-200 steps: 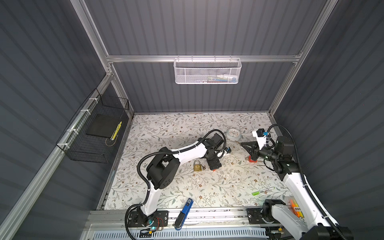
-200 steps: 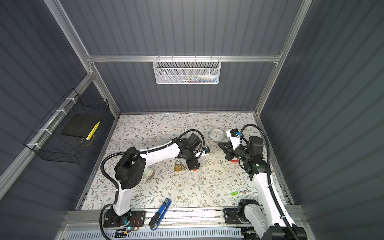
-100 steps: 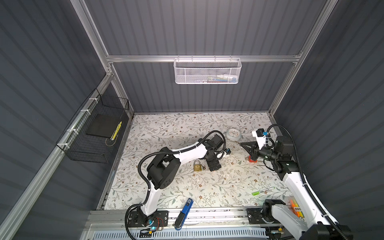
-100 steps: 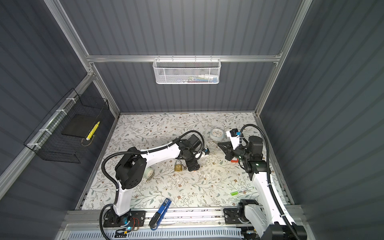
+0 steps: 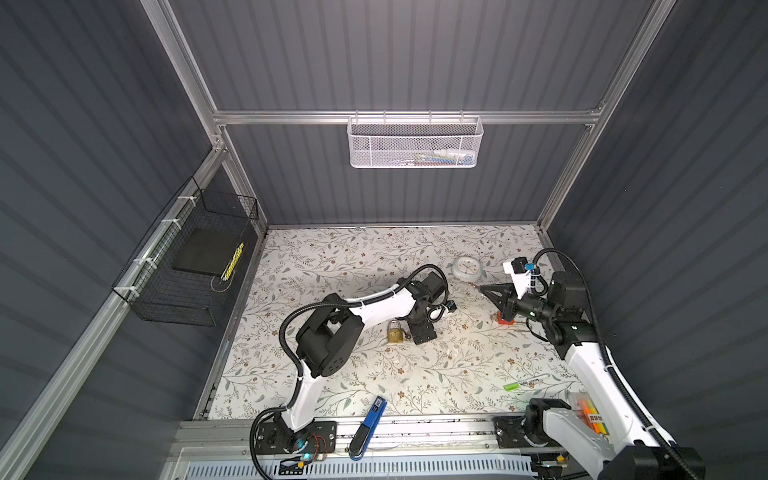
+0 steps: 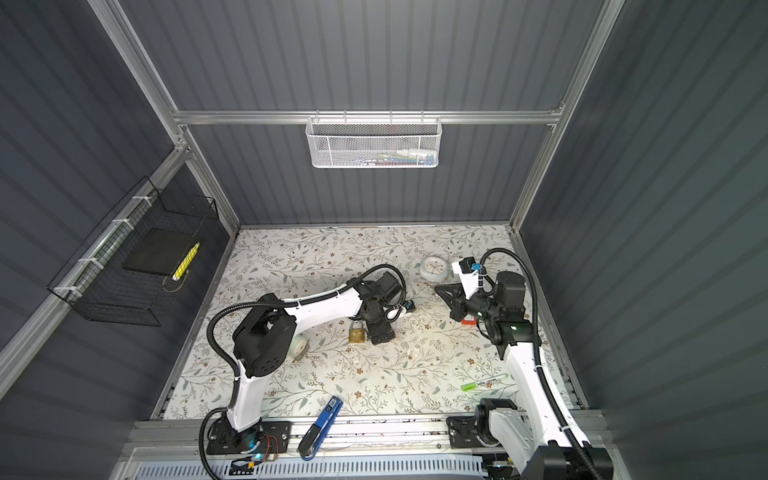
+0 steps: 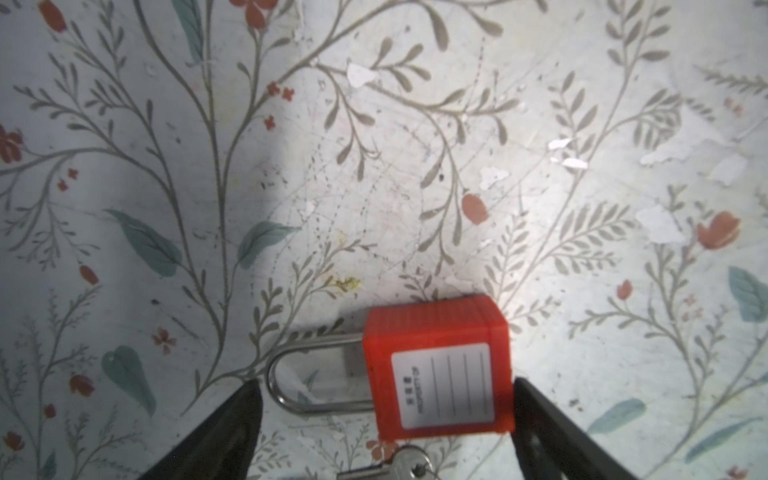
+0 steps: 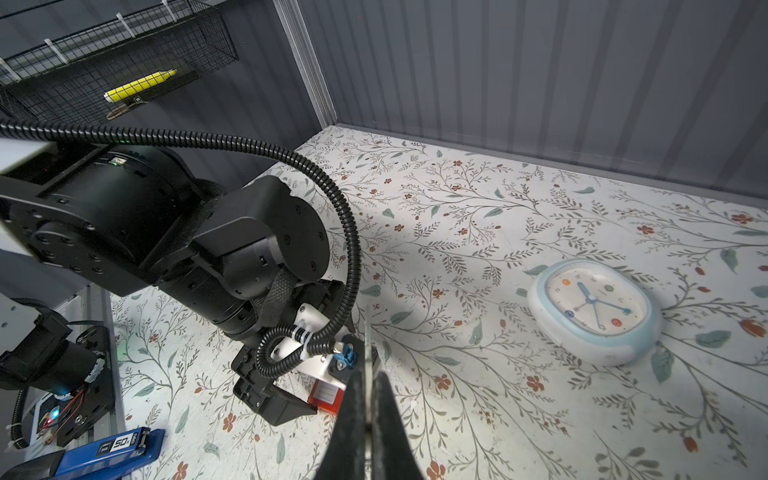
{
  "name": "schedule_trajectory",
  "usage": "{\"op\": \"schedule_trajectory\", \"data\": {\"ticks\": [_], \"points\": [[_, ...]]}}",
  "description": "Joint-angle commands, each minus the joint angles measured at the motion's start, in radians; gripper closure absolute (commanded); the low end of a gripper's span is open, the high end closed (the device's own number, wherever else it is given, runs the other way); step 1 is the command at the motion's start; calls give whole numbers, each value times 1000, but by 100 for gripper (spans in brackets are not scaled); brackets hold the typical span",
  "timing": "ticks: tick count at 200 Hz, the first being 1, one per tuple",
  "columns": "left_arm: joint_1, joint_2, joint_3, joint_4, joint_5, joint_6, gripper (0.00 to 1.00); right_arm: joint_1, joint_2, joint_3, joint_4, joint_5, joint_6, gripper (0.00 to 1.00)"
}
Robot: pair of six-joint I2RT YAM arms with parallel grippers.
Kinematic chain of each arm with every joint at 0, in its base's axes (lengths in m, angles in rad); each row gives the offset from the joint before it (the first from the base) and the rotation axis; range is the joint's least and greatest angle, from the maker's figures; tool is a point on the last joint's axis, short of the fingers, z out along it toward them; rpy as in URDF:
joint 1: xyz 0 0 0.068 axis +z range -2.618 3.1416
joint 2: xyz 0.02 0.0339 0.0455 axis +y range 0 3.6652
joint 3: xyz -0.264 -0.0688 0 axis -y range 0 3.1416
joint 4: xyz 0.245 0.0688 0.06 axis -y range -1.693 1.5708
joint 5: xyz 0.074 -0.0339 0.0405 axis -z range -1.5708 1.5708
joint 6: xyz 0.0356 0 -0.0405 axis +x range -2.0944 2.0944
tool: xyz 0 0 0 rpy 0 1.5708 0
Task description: Lock with the key
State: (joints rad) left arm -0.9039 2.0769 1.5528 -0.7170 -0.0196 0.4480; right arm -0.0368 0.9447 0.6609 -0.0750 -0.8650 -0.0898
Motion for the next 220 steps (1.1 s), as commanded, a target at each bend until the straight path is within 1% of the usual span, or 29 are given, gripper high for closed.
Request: {"op": "schedule_trajectory", "data": {"ticks": [1,151,168,194,220], "points": [[-4,19,14,-47,-26,7,7,-3,6,5,12,-17,5,100],[-3,4,13,-90,-97,-16,6,-2,9,3,7,-17,7,100],[-4,-11,11,-86,-77,-14,6,-3,12,2,9,-19,6,100],[-3,-52,3,-57,5,-20,6,-2,9,2,7,-17,6,100],[-4,-63,30,-58,74,-36,7,-3,7,-1,7,-13,4,100]]}}
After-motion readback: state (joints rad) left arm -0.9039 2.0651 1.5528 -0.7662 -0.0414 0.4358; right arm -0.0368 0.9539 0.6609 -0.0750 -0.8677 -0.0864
